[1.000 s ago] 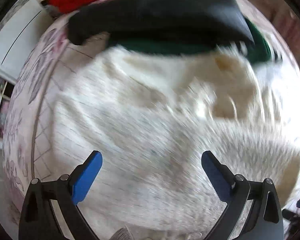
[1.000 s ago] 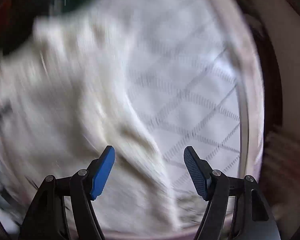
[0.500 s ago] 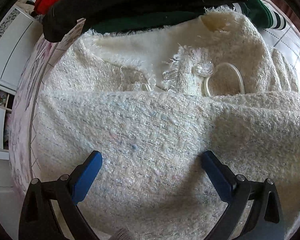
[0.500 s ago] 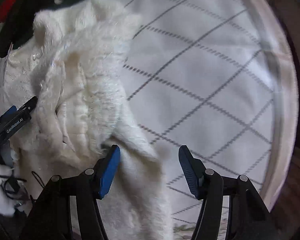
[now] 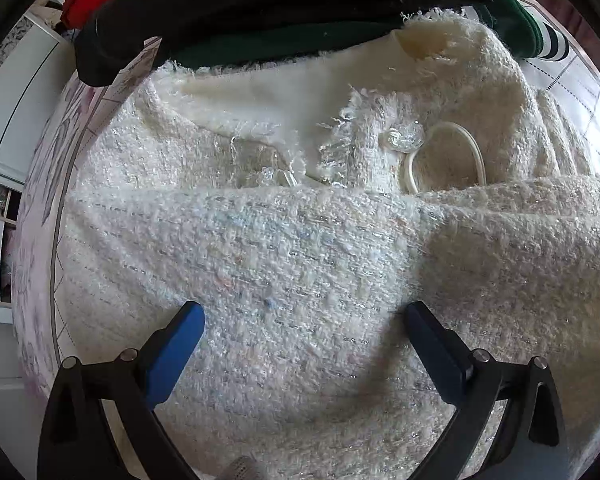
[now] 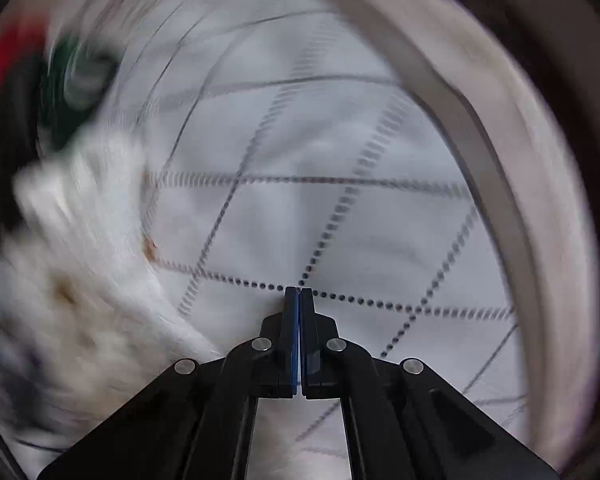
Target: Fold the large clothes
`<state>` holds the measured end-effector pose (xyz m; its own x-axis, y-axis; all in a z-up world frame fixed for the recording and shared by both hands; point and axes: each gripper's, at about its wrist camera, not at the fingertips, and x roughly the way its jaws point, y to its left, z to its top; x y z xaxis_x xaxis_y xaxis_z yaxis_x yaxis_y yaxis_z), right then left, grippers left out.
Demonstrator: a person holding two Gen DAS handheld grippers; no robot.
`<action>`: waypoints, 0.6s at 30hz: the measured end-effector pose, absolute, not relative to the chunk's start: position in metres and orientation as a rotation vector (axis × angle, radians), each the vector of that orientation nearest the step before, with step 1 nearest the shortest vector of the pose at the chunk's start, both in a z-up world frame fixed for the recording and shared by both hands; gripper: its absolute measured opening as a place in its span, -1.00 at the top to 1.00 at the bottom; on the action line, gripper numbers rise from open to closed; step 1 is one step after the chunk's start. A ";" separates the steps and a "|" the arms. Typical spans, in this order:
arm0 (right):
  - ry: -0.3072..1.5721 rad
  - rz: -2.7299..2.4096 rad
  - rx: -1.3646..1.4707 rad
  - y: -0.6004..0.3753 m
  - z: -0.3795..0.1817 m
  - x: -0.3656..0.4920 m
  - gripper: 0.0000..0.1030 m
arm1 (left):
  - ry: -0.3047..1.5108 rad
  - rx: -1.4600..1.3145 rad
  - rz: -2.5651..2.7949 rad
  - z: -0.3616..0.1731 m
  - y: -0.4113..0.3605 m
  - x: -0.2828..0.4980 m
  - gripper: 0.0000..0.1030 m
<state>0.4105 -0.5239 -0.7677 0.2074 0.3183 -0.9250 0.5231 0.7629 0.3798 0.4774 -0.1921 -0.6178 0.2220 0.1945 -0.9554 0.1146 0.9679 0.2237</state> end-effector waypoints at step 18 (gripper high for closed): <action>1.602 0.073 0.765 -0.457 -0.785 0.384 0.89 | 1.393 0.299 -0.071 -0.616 -0.172 0.464 -1.00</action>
<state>0.3845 -0.4568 -0.7850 0.0185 0.5076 -0.8614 0.4275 0.7748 0.4658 0.4643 -0.1721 -0.6162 0.1814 0.1255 -0.9754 0.2247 0.9603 0.1654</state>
